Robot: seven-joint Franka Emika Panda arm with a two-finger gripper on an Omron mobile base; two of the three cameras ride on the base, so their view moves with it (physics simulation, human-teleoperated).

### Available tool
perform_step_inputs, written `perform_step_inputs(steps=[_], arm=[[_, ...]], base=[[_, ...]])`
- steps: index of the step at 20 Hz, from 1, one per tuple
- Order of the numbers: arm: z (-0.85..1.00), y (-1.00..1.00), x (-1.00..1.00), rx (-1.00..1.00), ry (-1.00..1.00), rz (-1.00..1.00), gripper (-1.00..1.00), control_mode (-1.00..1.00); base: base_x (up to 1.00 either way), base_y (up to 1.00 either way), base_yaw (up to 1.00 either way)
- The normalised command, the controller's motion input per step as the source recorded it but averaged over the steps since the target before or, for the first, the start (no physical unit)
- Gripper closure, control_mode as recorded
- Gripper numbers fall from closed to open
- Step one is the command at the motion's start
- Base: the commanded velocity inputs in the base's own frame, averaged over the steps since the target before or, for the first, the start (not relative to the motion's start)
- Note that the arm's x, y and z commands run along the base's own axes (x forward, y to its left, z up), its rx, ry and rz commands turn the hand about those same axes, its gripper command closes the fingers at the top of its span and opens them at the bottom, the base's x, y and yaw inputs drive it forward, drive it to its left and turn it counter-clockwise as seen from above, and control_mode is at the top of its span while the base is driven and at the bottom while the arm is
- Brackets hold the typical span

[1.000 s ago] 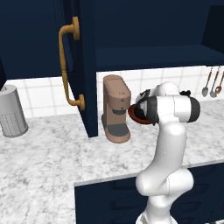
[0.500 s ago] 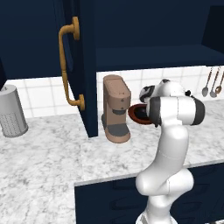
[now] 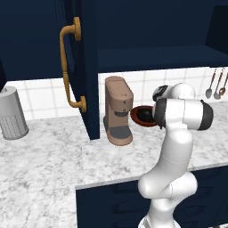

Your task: Pick up the bowls on the counter and stack them on top of one another in the open cabinet. Place the smaller bowl on top of the larger bowl.

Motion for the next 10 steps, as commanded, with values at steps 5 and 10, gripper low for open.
perform_step_inputs(steps=[5,10], arm=[[-0.27,0.21,0.03,0.00,0.00,0.06,-1.00,-1.00],[-0.26,0.36,0.19,0.00,0.00,0.01,-1.00,-1.00]], base=[[0.00,0.00,0.00],[0.00,0.00,0.00]])
